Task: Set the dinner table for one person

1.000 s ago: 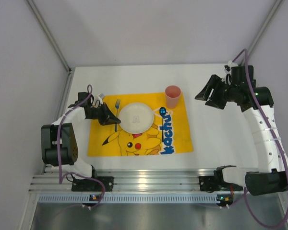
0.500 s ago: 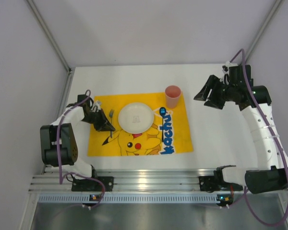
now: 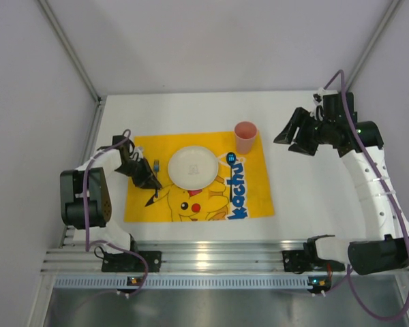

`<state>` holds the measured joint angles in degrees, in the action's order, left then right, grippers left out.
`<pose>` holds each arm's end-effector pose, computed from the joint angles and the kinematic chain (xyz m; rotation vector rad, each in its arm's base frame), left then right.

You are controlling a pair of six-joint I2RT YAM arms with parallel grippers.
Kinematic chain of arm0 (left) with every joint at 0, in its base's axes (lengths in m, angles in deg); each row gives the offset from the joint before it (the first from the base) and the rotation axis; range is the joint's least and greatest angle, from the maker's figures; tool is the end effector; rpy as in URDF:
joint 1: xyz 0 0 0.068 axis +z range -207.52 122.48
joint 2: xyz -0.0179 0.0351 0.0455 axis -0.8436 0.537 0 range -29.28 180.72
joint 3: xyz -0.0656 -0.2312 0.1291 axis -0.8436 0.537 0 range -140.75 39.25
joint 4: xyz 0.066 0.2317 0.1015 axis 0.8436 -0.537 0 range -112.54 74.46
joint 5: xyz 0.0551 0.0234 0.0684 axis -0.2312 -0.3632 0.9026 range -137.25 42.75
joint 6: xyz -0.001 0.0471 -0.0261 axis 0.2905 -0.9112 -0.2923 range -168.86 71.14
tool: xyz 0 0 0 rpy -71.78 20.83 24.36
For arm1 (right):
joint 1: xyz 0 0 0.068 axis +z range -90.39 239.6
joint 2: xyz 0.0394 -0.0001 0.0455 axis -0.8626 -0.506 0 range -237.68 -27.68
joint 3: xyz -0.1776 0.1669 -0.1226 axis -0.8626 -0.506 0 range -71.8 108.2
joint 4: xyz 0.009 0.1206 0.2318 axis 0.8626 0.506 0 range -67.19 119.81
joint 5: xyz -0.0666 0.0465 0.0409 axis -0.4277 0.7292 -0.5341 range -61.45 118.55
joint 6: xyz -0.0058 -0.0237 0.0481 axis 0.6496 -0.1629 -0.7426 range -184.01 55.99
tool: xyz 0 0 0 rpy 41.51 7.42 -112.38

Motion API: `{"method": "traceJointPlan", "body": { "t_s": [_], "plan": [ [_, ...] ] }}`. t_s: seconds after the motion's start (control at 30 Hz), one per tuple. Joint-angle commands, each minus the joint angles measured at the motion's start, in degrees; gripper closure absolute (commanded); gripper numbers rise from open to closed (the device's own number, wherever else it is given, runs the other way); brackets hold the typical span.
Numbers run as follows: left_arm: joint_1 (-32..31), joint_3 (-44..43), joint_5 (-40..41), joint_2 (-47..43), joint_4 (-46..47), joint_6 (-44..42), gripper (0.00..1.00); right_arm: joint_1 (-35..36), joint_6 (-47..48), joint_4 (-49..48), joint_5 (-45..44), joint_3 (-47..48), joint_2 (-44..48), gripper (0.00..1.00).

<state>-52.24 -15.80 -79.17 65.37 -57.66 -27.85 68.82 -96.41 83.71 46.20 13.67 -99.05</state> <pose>0.2840 0.0073 0.1636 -0.6126 2.8908 -0.8661 0.2279 0.0480 0.4029 0.3450 2.4323 0.7006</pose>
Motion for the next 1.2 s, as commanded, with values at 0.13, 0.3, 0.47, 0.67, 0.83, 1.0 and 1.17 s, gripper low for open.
{"method": "traceJointPlan", "body": {
  "t_s": [0.13,0.3,0.47,0.67,0.83,1.0,1.17],
  "plan": [
    [0.52,-4.1,4.23,-1.31,-3.66,-0.45,0.75,0.72,0.85,-0.87,-0.16,-0.92,0.53,0.39],
    [0.44,-5.95,8.28,-3.16,-6.47,-0.89,0.65,0.89,0.76,-1.14,-0.16,-1.1,0.62,0.39],
    [0.44,-7.79,12.93,-4.39,-9.98,-0.98,0.65,1.16,0.67,-1.31,0.1,-1.36,0.89,0.39],
    [0.43,-11.13,17.95,-8.77,-13.5,-0.19,0.66,1.42,1.02,-1.23,-0.86,-1.27,1.59,0.39],
    [0.17,-12.28,15.32,-15.88,-13.24,2.18,0.58,2.65,2.6,-0.7,-3.58,-0.75,2.64,0.35],
    [-7.28,-13.15,20.57,-23.45,-12.01,5.96,0.02,6.07,6.91,-3.15,-5.34,-1.97,7.63,0.0],
    [-17.28,-12.19,29.0,-30.31,-10.08,9.04,0.02,7.75,9.55,-5.27,-7.8,-9.96,16.86,0.0]
  ]
}}
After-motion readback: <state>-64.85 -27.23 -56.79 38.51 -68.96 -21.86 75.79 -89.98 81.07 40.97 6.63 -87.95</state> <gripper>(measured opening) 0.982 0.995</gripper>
